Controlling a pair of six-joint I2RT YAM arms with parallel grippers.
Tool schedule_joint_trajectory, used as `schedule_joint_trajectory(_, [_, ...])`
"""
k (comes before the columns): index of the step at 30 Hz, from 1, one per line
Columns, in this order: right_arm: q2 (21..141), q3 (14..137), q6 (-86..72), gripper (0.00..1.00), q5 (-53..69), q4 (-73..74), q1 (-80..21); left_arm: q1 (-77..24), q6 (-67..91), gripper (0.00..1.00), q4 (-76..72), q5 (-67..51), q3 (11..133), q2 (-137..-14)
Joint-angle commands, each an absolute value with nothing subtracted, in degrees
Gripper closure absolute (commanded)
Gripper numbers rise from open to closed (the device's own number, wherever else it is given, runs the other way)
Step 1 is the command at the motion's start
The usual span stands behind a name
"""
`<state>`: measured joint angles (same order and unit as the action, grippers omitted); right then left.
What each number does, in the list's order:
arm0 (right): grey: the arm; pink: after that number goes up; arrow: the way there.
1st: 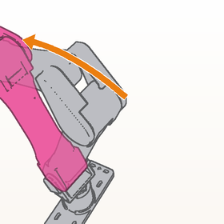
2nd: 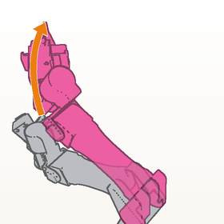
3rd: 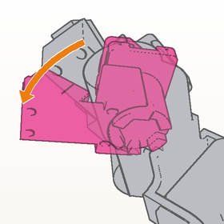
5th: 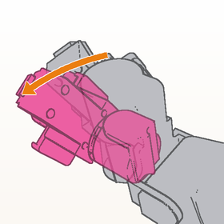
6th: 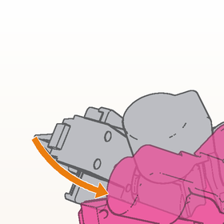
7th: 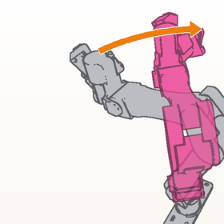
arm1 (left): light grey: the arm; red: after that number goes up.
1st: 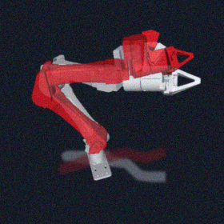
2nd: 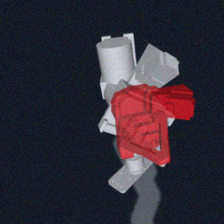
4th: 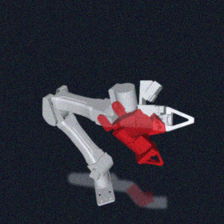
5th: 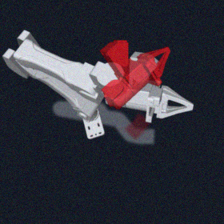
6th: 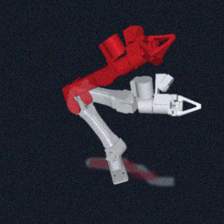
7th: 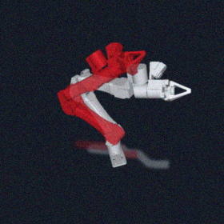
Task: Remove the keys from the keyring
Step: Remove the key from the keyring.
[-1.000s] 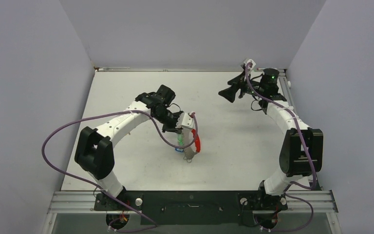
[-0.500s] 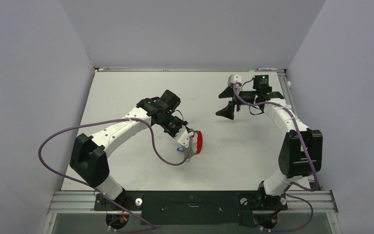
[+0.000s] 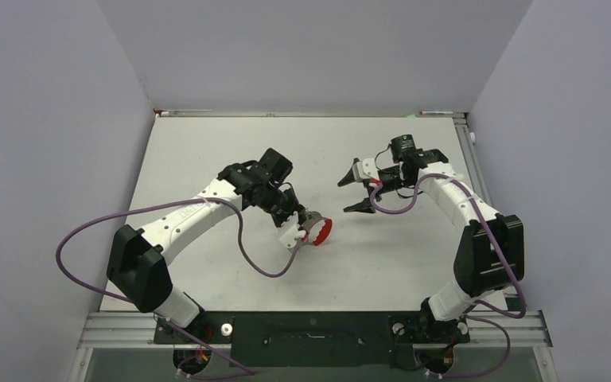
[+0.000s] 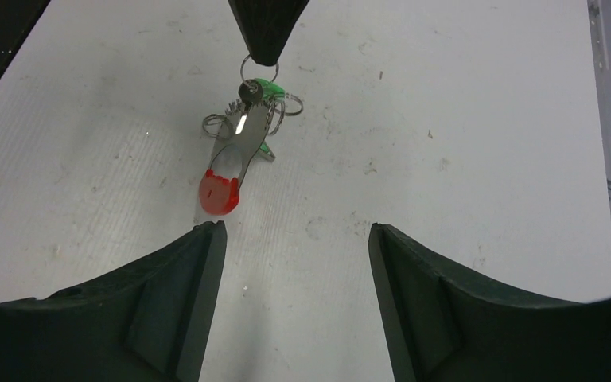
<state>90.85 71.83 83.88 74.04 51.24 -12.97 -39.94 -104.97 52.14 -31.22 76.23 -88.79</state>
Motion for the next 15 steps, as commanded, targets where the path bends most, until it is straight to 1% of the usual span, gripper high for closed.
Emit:
schedule_joint_trajectory(1, [89.0,74.2,72.4,0.34,71.0,38.7,-17.8,-40.7,-111.7,1.00,51.9,-33.0,75.2,-85.8])
schedule_joint_trajectory(3, [89.4,74.2,66.0,0.34,69.7,33.2,-18.0,-40.7,-112.1,1.00,53.0,-32.8,75.2,-85.9])
schedule_joint_trajectory(7, [89.8,74.9,66.8,0.35,67.7,32.5,-19.5,-40.5,-113.5,1.00,53.7,-32.3,74.4,-85.8])
schedule_joint_trajectory(9, [89.6,74.0,63.7,0.36,64.6,27.7,-21.8,-40.2,-113.4,1.00,52.8,-32.5,74.4,-86.0])
schedule_joint_trajectory(12, [89.9,73.8,66.9,0.35,64.2,29.4,-24.6,-39.8,-116.3,1.00,53.5,-32.1,74.3,-86.5])
schedule_joint_trajectory(15, [90.2,73.8,72.5,0.38,64.8,33.5,-26.4,-39.6,-117.6,1.00,53.0,-32.1,73.5,-86.3])
